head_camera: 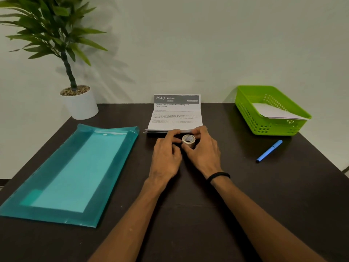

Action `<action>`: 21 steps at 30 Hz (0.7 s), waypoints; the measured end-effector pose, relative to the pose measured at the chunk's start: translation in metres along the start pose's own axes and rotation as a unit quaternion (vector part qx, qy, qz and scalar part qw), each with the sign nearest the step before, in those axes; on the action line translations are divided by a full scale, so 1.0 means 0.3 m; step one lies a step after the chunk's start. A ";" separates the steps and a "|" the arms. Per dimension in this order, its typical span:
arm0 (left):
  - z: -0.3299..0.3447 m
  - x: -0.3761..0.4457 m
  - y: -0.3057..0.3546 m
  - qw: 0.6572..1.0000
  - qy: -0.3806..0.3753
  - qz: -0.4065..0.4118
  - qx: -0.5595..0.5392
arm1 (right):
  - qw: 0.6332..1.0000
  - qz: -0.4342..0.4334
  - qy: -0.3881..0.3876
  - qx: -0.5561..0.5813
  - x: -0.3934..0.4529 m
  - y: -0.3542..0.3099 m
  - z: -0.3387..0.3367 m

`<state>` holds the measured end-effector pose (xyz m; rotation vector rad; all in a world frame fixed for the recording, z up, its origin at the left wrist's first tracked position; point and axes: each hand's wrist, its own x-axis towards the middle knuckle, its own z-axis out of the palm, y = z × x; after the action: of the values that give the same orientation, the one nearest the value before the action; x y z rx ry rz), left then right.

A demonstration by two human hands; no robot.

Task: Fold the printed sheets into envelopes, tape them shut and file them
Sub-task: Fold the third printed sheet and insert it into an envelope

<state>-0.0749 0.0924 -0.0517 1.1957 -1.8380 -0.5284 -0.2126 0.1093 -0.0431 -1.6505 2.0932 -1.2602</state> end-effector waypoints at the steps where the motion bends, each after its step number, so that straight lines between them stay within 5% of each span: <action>1: 0.001 0.000 0.001 1.000 0.007 -0.001 0.001 | 1.000 0.000 0.002 0.017 -0.004 0.009 -0.008; 15: 0.028 -0.003 0.005 0.981 0.032 0.074 0.176 | 0.988 0.081 0.129 -0.013 0.051 0.221 -0.240; 21: 0.031 -0.009 0.013 0.978 0.035 0.064 0.194 | 0.986 -0.109 0.106 -0.065 0.060 0.134 -0.151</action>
<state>-0.0841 0.0956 -0.0551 1.3160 -1.9984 -0.0505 -0.2751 0.1168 -0.0376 -1.9244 2.2042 -1.4513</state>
